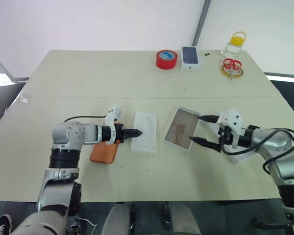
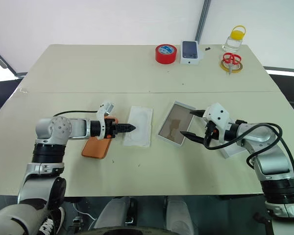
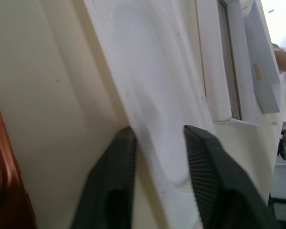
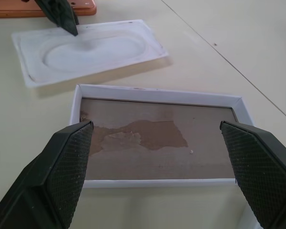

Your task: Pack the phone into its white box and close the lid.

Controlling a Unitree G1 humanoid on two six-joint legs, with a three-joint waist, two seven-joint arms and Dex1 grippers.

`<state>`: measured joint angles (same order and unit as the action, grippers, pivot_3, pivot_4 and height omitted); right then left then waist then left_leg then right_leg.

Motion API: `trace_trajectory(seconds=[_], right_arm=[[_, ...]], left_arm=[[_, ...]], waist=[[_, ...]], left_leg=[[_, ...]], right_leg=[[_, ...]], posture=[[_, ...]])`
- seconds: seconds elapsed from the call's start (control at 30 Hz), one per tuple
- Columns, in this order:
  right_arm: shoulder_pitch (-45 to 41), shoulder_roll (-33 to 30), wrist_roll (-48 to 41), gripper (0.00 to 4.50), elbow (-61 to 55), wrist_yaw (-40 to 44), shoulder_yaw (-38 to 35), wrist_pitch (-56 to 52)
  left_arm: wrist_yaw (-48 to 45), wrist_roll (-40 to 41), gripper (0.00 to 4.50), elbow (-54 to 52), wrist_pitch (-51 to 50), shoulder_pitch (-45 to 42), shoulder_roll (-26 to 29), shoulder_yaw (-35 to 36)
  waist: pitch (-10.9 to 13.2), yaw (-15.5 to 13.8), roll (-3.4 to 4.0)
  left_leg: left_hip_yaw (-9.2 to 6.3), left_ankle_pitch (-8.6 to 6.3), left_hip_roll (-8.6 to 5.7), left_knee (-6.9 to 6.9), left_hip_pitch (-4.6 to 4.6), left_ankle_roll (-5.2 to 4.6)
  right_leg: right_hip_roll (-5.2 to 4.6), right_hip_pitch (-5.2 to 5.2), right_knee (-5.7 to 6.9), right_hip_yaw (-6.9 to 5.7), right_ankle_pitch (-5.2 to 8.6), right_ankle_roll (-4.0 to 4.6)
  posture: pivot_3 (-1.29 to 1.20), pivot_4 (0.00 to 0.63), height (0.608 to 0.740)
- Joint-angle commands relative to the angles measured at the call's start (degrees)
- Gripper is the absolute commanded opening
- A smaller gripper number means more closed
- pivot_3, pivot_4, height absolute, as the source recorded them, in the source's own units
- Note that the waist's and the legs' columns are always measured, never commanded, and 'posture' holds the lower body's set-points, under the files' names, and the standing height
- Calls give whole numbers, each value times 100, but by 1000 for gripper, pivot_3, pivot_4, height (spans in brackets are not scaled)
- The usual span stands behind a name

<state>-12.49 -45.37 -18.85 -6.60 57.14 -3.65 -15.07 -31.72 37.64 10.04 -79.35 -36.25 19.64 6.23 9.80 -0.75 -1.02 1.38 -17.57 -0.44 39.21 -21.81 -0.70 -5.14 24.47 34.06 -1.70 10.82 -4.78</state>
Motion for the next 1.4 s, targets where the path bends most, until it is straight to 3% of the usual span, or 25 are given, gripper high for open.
trace_trajectory(seconds=[0.03,0.33,0.53,0.67,0.97,1.4], right_arm=[[84,-4,-3,4477,-278,-39,-75,50],[-33,394,190,4477,-537,-129,636,-63],[-256,556,1153,4477,-178,-407,1418,198],[-264,540,1021,4477,-241,-212,1474,-85],[-336,452,1292,57,-91,-43,1614,163],[-1011,776,1356,57,411,713,2137,1079]], left_arm=[[123,-50,44,-73,-4,143,-40,31],[257,-44,44,-455,222,208,45,214],[139,-32,44,-612,351,176,454,261],[222,31,44,-752,501,163,430,385],[436,414,0,-878,384,-49,157,968],[942,828,0,-334,-73,-696,-471,1643]], waist=[[-1,-3,2],[-1,15,2],[0,20,1],[0,0,0],[1,12,-1],[2,17,-3]], left_leg=[[0,0,0,0,0,0],[1,0,3,-1,8,0],[1,0,3,-1,7,1],[0,1,2,-2,3,2],[0,1,-2,-2,2,3],[-1,4,-3,-2,2,7]], right_leg=[[0,0,0,0,0,0],[1,-3,2,0,5,9],[2,0,1,0,6,11],[0,0,0,0,7,12],[-3,0,0,-1,5,9],[0,0,0,-1,-4,-7]], posture=[[0,150,740],[0,150,740],[0,150,740],[0,150,740],[0,150,740],[0,150,740]])
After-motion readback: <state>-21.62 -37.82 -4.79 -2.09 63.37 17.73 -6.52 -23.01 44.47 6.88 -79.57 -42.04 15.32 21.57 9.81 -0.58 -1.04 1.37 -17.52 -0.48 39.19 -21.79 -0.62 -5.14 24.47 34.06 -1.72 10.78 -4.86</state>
